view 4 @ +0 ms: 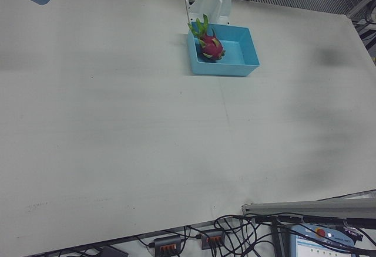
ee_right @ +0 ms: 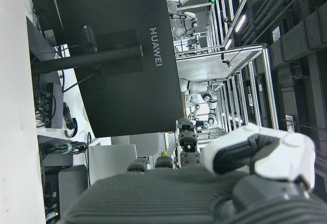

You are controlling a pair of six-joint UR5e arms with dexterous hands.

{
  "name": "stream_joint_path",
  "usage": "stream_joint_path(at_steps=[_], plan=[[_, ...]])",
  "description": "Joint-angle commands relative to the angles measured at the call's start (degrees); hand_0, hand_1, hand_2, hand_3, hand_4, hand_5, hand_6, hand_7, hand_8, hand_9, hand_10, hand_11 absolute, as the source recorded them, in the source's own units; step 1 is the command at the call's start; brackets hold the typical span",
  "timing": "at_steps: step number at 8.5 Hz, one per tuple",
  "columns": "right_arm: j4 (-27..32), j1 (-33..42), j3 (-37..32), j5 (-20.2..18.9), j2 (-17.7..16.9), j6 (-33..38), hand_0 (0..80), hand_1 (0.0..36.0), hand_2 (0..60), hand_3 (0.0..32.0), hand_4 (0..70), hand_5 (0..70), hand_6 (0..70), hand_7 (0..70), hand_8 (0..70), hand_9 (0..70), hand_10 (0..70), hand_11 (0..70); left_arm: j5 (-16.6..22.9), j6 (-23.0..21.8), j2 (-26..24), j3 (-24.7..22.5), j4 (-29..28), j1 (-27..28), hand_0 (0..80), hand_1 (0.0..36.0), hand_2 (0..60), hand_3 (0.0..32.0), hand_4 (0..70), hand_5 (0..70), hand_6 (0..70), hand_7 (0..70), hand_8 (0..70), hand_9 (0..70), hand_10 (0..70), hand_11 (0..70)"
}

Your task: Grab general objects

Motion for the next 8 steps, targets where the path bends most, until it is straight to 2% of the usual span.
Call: stream_joint_path(at_steps=[1,2,3,5,8], plan=[[0.0,0.0,0.0,0.0,0.02,0.0,0.0,0.0,0.0,0.0,0.0,0.0,0.0,0.0,0.0,0.0,0.0,0.0,-18.75,-0.77,-3.15,14.97,-6.14,-8.91,58.2,36.0,60.0,0.0,22.1,50.9,27.7,37.1,18.0,19.3,7.7,14.1],[0.0,0.0,0.0,0.0,0.02,0.0,0.0,0.0,0.0,0.0,0.0,0.0,0.0,0.0,0.0,0.0,0.0,0.0,-24.58,-0.77,1.31,16.46,-9.8,-8.66,57.2,36.0,60.0,0.0,21.9,51.5,27.9,37.5,17.7,19.0,7.6,13.7],[0.0,0.09,0.0,0.0,0.02,0.0,0.0,0.0,0.0,0.0,0.0,0.0,0.0,0.0,0.0,0.0,0.0,0.0,-28.3,-0.68,3.87,16.57,-11.06,-8.49,54.5,36.0,60.0,0.0,20.6,50.1,26.9,36.0,16.1,16.9,6.3,11.6],[0.09,0.0,-0.17,0.0,0.02,0.0,0.0,0.0,0.0,0.0,0.0,0.0,0.0,0.0,0.0,0.0,0.0,0.0,-28.77,-1.47,4.69,16.31,-10.98,-10.49,51.6,34.7,60.0,0.0,18.9,48.5,28.9,36.2,16.6,17.3,6.6,11.8],[0.27,-0.09,-0.44,0.09,0.02,0.0,0.0,0.0,0.0,0.0,0.0,0.0,0.0,0.0,0.0,0.0,0.0,0.0,-28.77,-4.37,5.22,16.13,-8.88,-11.65,53.1,36.0,60.0,0.0,16.5,50.9,28.7,36.6,16.1,17.3,6.8,12.3]])
